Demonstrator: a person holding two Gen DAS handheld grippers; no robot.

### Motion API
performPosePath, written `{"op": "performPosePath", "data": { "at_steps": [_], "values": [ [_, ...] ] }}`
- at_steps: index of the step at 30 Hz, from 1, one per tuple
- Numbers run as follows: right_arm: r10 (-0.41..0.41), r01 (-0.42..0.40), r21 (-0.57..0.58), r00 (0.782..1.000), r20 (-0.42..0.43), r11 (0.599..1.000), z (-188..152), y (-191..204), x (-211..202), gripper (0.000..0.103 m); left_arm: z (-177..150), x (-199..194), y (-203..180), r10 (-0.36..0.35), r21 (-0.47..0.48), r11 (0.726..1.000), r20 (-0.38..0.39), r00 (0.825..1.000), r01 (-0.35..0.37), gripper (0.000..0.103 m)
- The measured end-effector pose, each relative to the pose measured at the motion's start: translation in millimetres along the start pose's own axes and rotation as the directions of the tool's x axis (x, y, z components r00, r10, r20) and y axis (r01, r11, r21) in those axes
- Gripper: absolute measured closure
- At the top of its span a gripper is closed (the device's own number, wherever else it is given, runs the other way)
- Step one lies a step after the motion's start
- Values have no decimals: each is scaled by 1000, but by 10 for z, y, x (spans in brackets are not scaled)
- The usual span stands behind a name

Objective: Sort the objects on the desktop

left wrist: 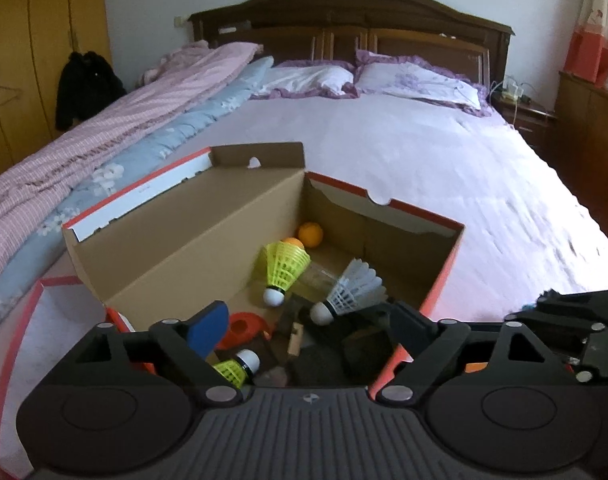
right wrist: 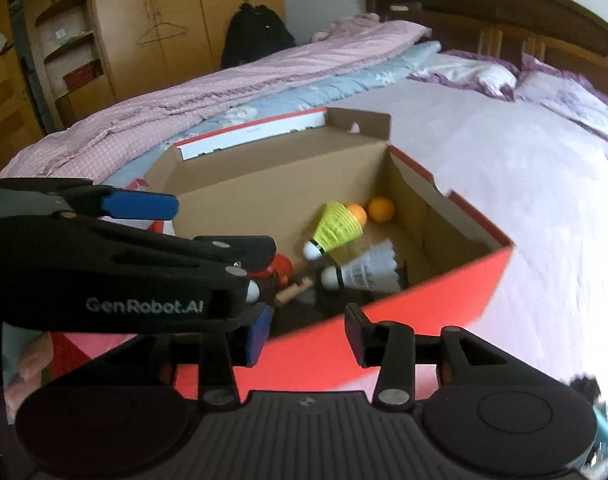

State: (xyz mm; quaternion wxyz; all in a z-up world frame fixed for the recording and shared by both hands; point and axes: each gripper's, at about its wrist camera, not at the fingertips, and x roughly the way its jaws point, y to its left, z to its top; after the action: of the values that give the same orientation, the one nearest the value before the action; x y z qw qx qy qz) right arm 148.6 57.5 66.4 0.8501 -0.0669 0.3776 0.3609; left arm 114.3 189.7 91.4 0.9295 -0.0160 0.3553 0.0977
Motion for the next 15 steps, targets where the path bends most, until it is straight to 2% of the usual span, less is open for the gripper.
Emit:
{"op": "performPosePath", "data": {
  "at_steps": [7, 15],
  "values": [
    [-17, 15, 74, 1000, 21, 997, -351, -93, -282, 51, -159, -162, -126, 1, -17, 1000, -2, 1000, -1, 2],
    [-56, 49, 162, 998, 39, 986, -874, -170, -687, 48, -488, -283, -322, -34, -17, 999, -41, 999, 33, 1]
  ]
}}
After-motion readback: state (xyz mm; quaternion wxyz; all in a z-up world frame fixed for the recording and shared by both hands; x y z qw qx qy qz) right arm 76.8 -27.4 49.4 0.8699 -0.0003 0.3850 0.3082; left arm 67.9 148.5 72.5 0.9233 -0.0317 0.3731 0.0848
